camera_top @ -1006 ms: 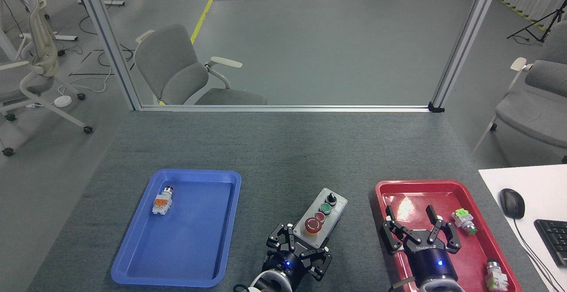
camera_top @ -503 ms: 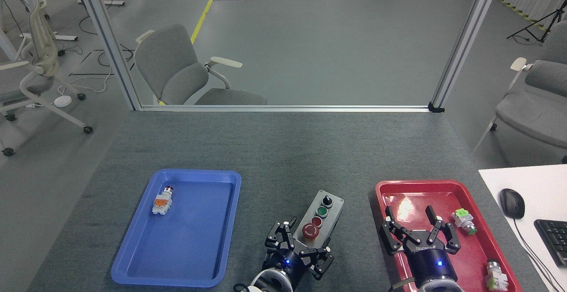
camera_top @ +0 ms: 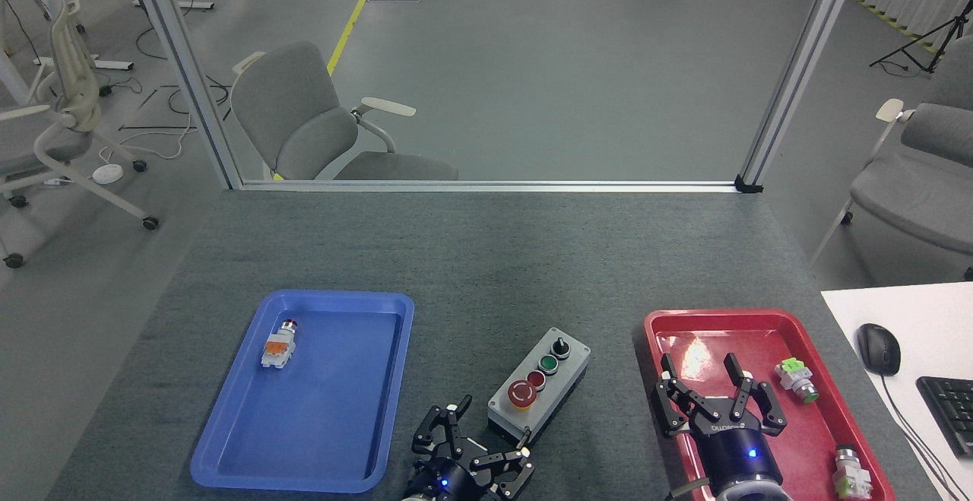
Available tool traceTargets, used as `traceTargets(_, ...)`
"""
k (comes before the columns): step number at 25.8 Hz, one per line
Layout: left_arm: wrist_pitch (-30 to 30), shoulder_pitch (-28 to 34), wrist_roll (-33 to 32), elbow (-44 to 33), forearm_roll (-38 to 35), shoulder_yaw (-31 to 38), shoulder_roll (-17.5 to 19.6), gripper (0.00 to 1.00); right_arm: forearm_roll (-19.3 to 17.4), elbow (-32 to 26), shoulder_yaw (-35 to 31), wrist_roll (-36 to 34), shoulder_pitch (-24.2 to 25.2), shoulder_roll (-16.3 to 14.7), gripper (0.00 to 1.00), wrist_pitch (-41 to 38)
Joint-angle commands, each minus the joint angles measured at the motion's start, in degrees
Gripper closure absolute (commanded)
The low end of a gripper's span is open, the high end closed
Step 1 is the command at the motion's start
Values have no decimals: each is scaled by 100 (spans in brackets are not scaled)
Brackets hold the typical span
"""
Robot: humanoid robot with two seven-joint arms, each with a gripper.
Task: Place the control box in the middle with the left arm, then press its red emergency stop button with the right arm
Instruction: 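Withdraw the left gripper back over the blue tray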
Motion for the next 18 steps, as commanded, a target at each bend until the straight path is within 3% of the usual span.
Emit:
traceTargets(1, -94, 288, -3, -534, 66, 139, 501, 1, 33, 0, 3, 6, 2, 15, 11, -10)
traceTargets(7, -752, 877, -3, -1386, 356, 1149, 1177, 1, 42, 0, 12, 6, 10, 24, 21, -71)
traceTargets(14, -1623, 1167, 14, -2090, 1077, 3575, 1142, 1, 51, 0, 21, -30, 10, 41, 84, -572)
traceTargets(17, -1517, 1097, 84, -2046, 1270, 3927, 1037, 1, 51, -18, 144, -38, 2, 50, 100, -590)
traceTargets(18, -1430, 1097, 84, -2028, 1270, 3927, 932, 1, 59, -18, 205, -38, 2, 59, 100, -598)
